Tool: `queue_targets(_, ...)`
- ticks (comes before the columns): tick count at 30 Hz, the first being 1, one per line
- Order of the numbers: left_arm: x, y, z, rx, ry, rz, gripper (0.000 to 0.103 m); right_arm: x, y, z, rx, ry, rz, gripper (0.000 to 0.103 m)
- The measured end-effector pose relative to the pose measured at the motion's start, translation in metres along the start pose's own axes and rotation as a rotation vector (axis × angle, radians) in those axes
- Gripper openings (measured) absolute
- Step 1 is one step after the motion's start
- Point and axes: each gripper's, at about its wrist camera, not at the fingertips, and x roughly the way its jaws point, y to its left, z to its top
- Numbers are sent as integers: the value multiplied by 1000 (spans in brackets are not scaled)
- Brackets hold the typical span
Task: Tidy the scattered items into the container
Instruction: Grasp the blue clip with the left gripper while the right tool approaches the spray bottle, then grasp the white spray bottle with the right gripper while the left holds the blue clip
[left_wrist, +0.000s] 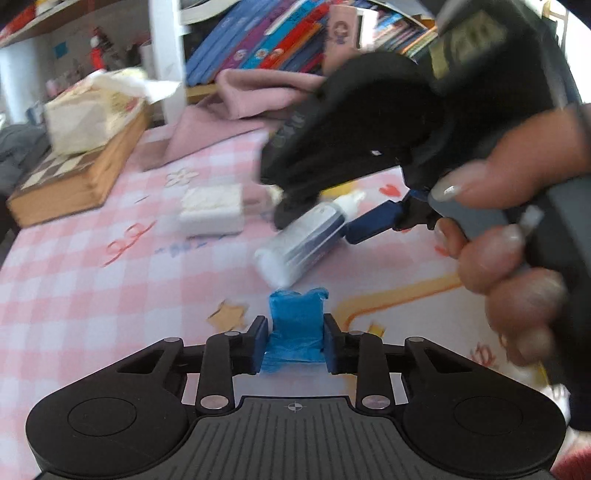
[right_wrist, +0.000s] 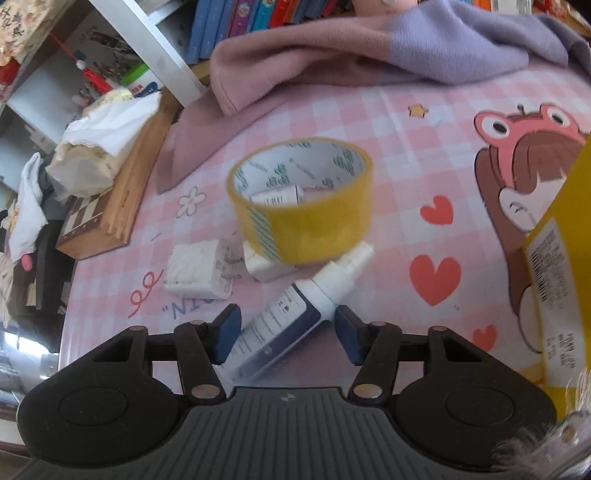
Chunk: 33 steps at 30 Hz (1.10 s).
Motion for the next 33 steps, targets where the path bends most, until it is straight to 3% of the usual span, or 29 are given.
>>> queue_targets(7, -37, 30, -8, -149, -32, 38, 28, -13, -6, -11, -119, -19, -18, 44)
queue_targets(11, -48, 29, -6, -143, -71, 51, 28, -29, -6, -35, -261, 6, -32, 40)
queue_targets(16, -50, 23, -11, -141, -59, 19, 28, -36, 7, -62, -414, -34, -80, 40)
queue_targets(22, -51, 22, -21, -147, -62, 29, 28, -24, 14, -70, -488, -43, -119, 37)
queue_targets(25, -57, 26, -23, -159, -81, 41, 28, -30, 11, -72, -467, -39, -91, 32)
queue_targets(33, -83, 27, -28, -158, -137, 76, 27, -83, 19, -85, -455, -172, -25, 31)
